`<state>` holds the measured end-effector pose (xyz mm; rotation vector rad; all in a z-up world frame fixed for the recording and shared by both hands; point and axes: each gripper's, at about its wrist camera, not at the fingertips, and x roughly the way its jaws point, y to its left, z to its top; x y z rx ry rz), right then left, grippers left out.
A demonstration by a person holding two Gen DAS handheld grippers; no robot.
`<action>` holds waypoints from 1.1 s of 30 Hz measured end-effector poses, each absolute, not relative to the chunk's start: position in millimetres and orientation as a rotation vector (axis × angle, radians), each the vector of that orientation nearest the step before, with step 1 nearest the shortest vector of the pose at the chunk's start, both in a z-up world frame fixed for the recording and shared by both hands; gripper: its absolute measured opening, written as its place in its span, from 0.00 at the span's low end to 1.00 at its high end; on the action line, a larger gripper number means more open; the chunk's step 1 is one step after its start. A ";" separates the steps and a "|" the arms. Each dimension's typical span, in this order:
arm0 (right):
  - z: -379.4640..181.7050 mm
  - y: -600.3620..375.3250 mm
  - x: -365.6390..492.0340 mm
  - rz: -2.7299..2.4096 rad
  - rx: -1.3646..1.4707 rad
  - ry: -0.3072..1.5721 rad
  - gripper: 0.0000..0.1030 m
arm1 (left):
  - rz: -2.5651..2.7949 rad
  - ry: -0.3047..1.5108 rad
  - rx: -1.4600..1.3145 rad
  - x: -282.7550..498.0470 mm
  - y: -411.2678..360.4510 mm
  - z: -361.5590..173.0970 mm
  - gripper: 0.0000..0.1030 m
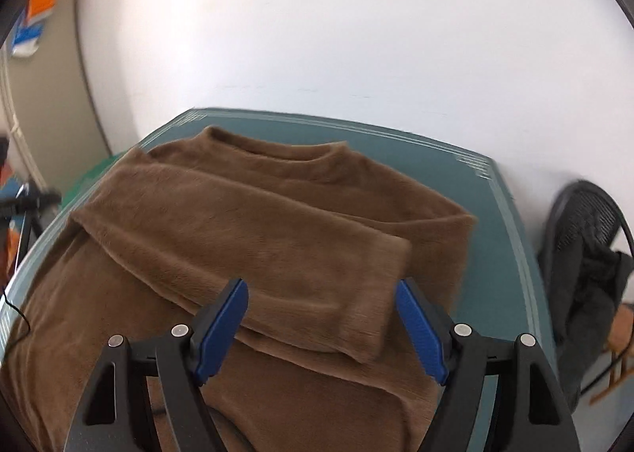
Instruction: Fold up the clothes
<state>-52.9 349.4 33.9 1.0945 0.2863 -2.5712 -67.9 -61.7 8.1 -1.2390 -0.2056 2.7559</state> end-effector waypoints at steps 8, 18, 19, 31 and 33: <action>-19.5 332.6 -71.3 -2.479 1.270 0.274 0.77 | 2.685 0.093 -1.414 -110.9 -20.2 -55.7 0.82; -23.8 324.3 -65.4 -2.499 1.226 0.342 0.81 | 2.698 -0.049 -1.414 -119.3 -33.7 -37.6 0.88; -19.1 324.2 -66.9 -2.506 1.229 0.332 0.81 | 2.700 -0.065 -1.393 -122.4 -33.1 -30.4 0.88; -34.0 315.5 -119.7 -2.456 1.280 0.290 0.87 | 2.657 -0.115 -1.549 -197.0 -18.2 -55.2 0.95; -39.9 316.2 -115.3 -2.468 1.222 0.306 0.88 | 2.670 -0.052 -1.539 -195.5 -12.5 -56.4 0.97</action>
